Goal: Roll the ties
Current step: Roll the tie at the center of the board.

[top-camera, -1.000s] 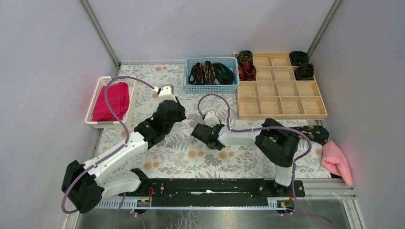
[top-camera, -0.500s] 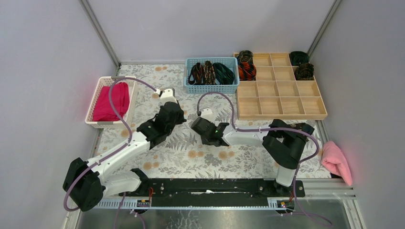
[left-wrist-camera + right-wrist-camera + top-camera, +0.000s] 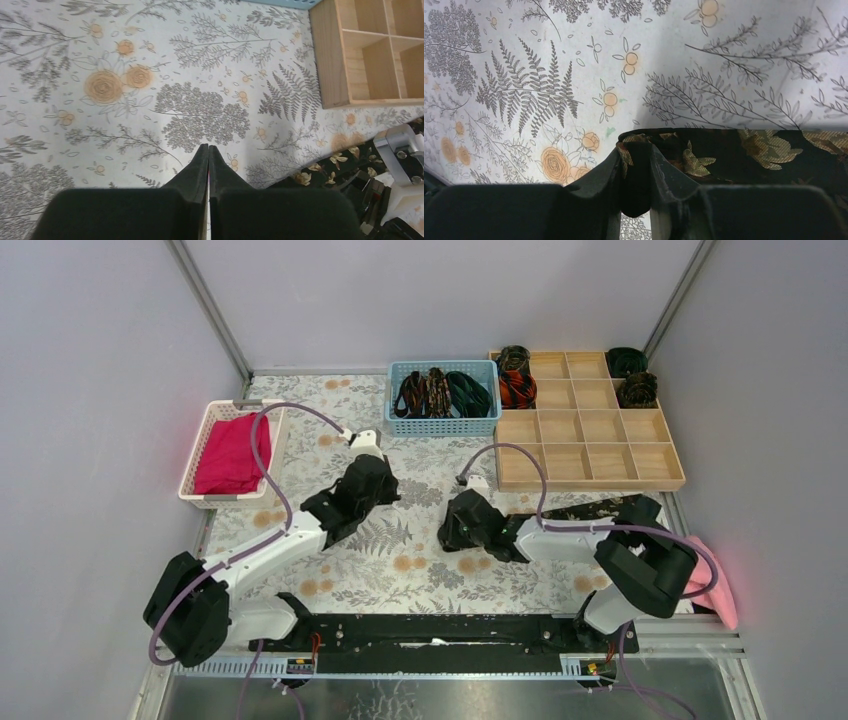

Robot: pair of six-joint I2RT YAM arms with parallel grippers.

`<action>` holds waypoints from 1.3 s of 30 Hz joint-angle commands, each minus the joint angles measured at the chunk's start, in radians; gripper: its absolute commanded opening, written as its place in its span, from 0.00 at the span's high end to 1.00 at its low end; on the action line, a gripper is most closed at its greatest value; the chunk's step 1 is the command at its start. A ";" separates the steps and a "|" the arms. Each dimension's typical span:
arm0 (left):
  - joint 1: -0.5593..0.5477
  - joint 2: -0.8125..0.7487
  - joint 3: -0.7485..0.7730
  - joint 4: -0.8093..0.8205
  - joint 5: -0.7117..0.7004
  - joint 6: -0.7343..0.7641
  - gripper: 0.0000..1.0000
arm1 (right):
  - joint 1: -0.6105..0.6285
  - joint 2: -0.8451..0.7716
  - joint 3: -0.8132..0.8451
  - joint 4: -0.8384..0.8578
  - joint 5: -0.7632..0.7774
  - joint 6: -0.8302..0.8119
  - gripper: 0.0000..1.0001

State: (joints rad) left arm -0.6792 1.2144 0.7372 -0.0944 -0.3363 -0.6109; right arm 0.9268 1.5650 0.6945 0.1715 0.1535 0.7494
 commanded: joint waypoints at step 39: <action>-0.106 0.093 -0.037 0.209 0.062 0.040 1.00 | -0.134 -0.153 -0.350 0.421 -0.264 0.226 0.77</action>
State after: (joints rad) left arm -0.7593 1.2808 0.7017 0.0635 -0.2756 -0.5850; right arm 0.8028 1.4567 0.3702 0.6174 -0.1539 0.9771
